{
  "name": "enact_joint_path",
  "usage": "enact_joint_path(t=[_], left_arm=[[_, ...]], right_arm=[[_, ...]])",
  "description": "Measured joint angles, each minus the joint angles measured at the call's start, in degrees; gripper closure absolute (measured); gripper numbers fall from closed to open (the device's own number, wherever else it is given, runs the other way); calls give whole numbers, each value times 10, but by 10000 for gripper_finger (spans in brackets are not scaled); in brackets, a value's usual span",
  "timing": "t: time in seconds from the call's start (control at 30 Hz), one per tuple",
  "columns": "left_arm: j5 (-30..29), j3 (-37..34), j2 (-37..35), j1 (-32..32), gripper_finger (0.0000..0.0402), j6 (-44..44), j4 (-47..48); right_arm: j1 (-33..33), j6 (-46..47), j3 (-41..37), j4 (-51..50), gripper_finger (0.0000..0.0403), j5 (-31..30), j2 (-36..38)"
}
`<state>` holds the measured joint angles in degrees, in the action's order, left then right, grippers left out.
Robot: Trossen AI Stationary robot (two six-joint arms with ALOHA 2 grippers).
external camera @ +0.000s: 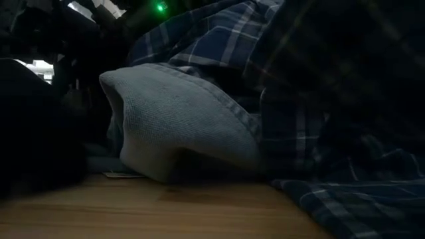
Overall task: Sort clothes
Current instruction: Put the light pink sock into the white laundry bin
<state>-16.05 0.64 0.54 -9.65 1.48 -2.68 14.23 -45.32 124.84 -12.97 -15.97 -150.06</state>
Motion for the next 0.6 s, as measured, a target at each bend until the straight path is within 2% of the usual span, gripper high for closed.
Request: enact_joint_path(t=[0.07,0.27,0.6], left_arm=[[0,0,0,0,400,0,0],[0,0,1,0,400,0,0],[0,0,0,0,400,0,0]], right_arm=[[0,-1,0,-2,389,-1,0],[11,-19,0,-12,365,-15,13],[31,-50,0,-44,384,-39,92]])
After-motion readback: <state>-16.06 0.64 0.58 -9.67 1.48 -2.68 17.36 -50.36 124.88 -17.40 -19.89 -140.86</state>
